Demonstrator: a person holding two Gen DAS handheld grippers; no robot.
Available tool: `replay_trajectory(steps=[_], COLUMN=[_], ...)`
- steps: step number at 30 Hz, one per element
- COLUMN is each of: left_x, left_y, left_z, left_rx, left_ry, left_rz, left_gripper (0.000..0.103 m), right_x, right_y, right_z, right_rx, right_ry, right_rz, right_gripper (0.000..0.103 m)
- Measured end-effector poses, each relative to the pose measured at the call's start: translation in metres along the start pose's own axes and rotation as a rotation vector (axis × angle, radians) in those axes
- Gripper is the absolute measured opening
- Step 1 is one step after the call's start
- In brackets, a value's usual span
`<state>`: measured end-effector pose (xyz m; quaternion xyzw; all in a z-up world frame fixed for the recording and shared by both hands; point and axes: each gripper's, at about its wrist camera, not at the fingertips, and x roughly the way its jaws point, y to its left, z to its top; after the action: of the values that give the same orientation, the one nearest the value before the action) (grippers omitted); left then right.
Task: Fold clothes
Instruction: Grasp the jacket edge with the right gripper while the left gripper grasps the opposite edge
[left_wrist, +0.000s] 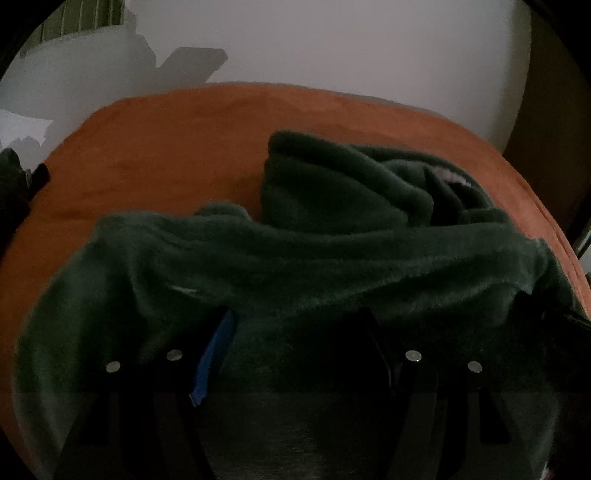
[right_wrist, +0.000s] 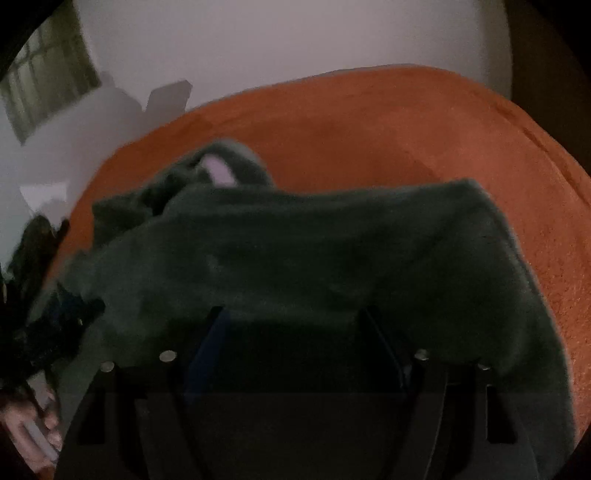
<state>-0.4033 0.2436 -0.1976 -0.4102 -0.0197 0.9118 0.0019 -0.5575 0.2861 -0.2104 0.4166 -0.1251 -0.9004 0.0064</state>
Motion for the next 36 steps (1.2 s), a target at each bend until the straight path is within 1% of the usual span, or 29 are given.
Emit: replay_trajectory(steps=[1,2,4,5,6,7,9,10,11,12,13,15,16,18,19,20,22,25,27,28,29,30,31,32,33,35,36], left_x=[0.0,0.0,-0.016,-0.028,-0.04,-0.051,-0.067,-0.076,-0.087,-0.098,-0.103,-0.103,-0.096,-0.095,-0.093,-0.085,-0.072,-0.055,-0.052,-0.052,-0.055,-0.062,-0.069,-0.076,-0.083,-0.096,-0.099], left_y=[0.001,0.004,0.02,0.035,0.046,0.054,0.064,0.071,0.085,0.1,0.113,0.132,0.135,0.154,0.163,0.168,0.172,0.174,0.175,0.176,0.176,0.177,0.177,0.178,0.178,0.177,0.177], left_z=[-0.001,-0.004,-0.008,-0.013,-0.017,-0.02,-0.017,-0.015,-0.014,-0.012,-0.01,-0.007,-0.004,-0.006,-0.01,-0.012,-0.014,-0.017,-0.017,-0.017,-0.018,-0.021,-0.024,-0.027,-0.03,-0.037,-0.042], left_rx=[0.022,0.034,0.031,0.026,0.025,0.03,0.025,0.01,-0.021,-0.059,-0.088,-0.112,-0.113,-0.113,-0.116,-0.124,-0.14,-0.18,-0.205,-0.217,-0.226,-0.229,-0.232,-0.236,-0.234,-0.198,-0.174], left_ry=[0.002,0.001,-0.008,-0.002,0.002,-0.002,-0.028,-0.04,-0.048,-0.049,-0.043,-0.012,0.002,0.042,0.078,0.116,0.163,0.206,0.206,0.203,0.194,0.177,0.161,0.144,0.125,0.092,0.093], left_rz=[0.02,0.038,0.05,0.047,0.04,0.048,0.127,0.153,0.143,0.114,0.098,0.121,0.128,0.132,0.129,0.115,0.075,0.032,0.004,-0.009,-0.017,-0.017,-0.017,-0.018,-0.012,0.017,0.04], left_gripper=[0.069,0.069,0.07,0.07,0.07,0.07,0.07,0.07,0.07,0.07,0.07,0.071,0.071,0.073,0.073,0.073,0.073,0.073,0.073,0.071,0.05,0.033,0.011,0.011,0.01,0.01,0.01], right_x=[0.0,-0.001,-0.003,-0.005,-0.007,-0.013,-0.027,-0.041,-0.054,-0.063,-0.071,-0.084,-0.084,-0.084,-0.084,-0.081,-0.078,-0.068,-0.056,-0.052,-0.052,-0.053,-0.053,-0.056,-0.064,-0.076,-0.077], right_y=[0.003,0.005,0.0,-0.006,-0.013,-0.017,-0.016,-0.014,-0.016,-0.02,-0.026,-0.038,-0.043,-0.048,-0.052,-0.055,-0.065,-0.077,-0.08,-0.081,-0.081,-0.082,-0.082,-0.083,-0.082,-0.077,-0.076], right_z=[0.003,0.002,-0.004,-0.007,-0.009,-0.007,0.002,0.006,0.008,0.009,0.008,0.006,0.003,0.001,-0.002,-0.004,-0.004,-0.004,0.0,0.002,0.004,0.006,0.008,0.01,0.011,0.014,0.015], right_rx=[-0.029,-0.084,-0.163,-0.171,-0.164,-0.159,-0.155,-0.156,-0.15,-0.135,-0.109,-0.06,-0.04,-0.01,0.008,0.024,0.081,0.167,0.181,0.186,0.189,0.191,0.194,0.195,0.188,0.15,0.133], right_ry=[0.001,0.001,-0.012,-0.013,-0.008,-0.002,-0.002,-0.035,-0.07,-0.083,-0.082,-0.075,-0.059,-0.036,-0.024,-0.013,0.022,0.066,0.098,0.108,0.105,0.102,0.099,0.09,0.068,0.026,0.029], right_rz=[-0.023,-0.052,-0.077,-0.049,-0.026,-0.028,-0.051,-0.076,-0.099,-0.097,-0.082,-0.054,-0.046,-0.046,-0.053,-0.061,-0.062,-0.022,-0.009,-0.003,0.0,0.004,0.007,0.011,0.015,0.017,0.016], right_gripper=[0.055,0.055,0.054,0.053,0.05,0.048,0.048,0.05,0.054,0.058,0.058,0.058,0.058,0.058,0.058,0.058,0.058,0.058,0.058,0.053,0.033,0.02,0.019,0.005,0.004,0.004,0.004])
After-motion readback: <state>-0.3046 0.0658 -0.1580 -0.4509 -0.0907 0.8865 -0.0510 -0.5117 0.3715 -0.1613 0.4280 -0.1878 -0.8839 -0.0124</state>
